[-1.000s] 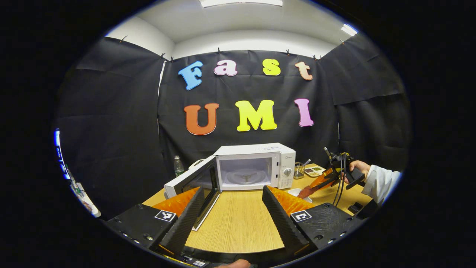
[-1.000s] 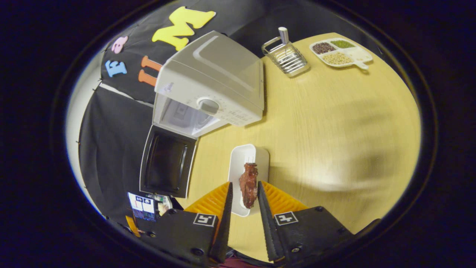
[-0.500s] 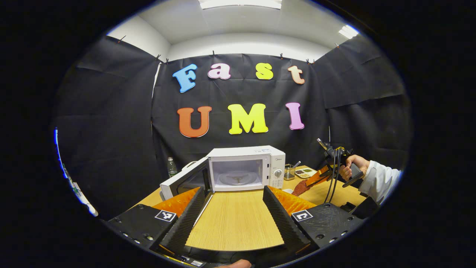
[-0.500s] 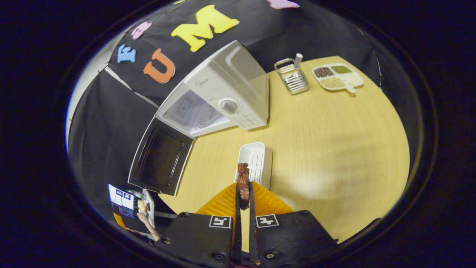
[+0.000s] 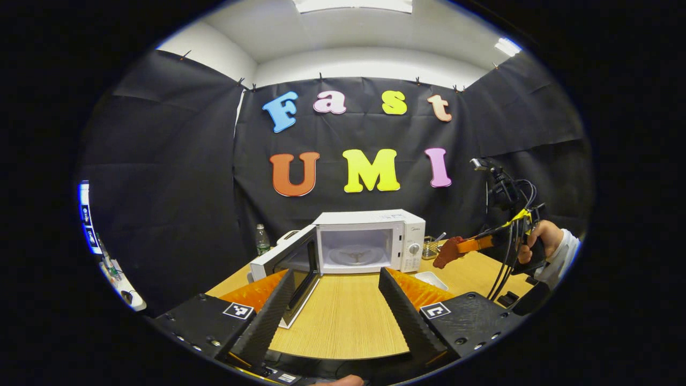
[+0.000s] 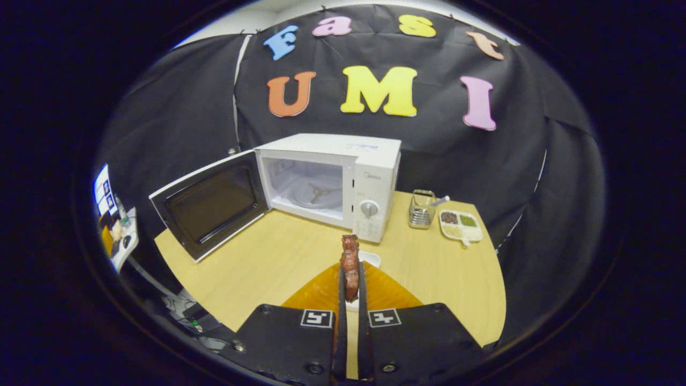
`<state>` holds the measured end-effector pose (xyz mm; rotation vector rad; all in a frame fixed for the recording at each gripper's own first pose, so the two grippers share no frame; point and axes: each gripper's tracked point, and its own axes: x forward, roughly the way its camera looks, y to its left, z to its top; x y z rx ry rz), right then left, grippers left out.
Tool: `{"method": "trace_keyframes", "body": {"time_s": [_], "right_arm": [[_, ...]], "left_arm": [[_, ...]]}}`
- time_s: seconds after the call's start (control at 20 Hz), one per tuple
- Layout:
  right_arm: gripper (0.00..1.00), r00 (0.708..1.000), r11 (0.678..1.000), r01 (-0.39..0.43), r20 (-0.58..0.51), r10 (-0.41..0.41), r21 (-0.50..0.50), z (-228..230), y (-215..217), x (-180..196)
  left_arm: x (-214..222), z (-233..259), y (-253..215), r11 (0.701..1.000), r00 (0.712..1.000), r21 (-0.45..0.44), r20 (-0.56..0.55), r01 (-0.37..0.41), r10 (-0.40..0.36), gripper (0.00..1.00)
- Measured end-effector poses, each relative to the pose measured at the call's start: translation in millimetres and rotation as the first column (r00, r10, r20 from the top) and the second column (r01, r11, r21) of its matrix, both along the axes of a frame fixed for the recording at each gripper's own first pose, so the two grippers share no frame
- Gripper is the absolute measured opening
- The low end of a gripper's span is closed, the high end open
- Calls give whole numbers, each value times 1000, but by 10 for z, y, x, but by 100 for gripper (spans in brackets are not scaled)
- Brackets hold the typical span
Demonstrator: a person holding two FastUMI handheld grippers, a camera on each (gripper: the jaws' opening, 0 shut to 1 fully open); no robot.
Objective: Open the microwave oven with the left hand, put the food in, and close the microwave oven.
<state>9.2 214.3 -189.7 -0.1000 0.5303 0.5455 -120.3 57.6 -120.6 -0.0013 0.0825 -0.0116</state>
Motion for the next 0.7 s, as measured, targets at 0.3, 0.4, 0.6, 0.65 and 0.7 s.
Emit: {"method": "trace_keyframes", "body": {"time_s": [0.3,0.4,0.6,0.65,0.7], "right_arm": [[11,980,999,35,195,-40,27,192,540,-42],[11,974,996,54,218,-68,69,247,735,1],[11,958,987,87,260,-119,132,259,1178,176],[11,957,985,95,259,-131,147,226,1312,237],[11,959,982,100,249,-138,159,185,1450,311]], "left_arm": [[2,4,116,999,1000,-41,11,-25,26,97],[-4,65,169,998,999,-50,40,-33,35,97],[31,142,178,995,996,-93,83,-19,27,95],[65,152,202,994,995,-106,91,-20,30,95],[109,156,240,993,995,-117,95,-26,37,85]]}}
